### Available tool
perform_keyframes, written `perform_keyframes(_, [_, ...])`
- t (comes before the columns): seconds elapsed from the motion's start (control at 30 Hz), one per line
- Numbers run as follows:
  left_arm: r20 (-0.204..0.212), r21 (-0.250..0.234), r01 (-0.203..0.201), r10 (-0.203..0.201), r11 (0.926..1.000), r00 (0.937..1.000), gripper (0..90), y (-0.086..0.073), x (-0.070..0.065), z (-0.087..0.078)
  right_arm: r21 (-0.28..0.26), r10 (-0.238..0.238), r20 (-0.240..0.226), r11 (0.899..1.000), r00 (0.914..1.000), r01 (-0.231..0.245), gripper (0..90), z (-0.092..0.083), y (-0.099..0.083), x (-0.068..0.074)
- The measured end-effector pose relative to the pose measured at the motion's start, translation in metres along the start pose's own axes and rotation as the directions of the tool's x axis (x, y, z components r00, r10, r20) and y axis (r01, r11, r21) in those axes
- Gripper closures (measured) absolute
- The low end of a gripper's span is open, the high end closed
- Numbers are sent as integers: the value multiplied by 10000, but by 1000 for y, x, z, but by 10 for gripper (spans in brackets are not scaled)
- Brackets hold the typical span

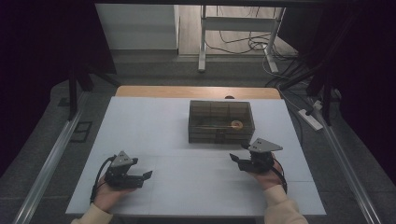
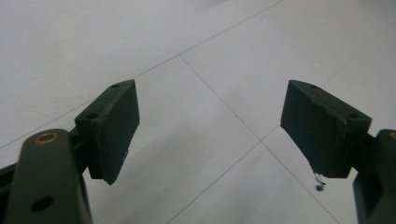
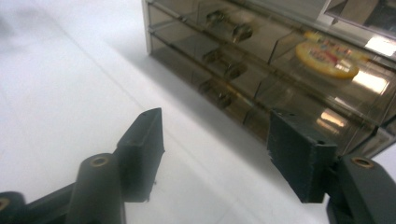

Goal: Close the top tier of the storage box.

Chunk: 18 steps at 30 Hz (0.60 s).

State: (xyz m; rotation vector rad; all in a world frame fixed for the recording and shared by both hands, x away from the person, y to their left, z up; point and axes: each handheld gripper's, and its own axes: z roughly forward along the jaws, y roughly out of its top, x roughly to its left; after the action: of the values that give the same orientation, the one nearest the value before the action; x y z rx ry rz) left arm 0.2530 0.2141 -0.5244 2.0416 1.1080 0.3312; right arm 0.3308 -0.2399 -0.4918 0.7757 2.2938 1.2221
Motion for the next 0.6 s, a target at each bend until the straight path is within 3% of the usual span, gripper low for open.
perform_keyframes(0.6, [-89,-178,-68,66,9998,9999,196,0,2,-3,57,384,136,9992,9992,-385,309,-29,-32,-5])
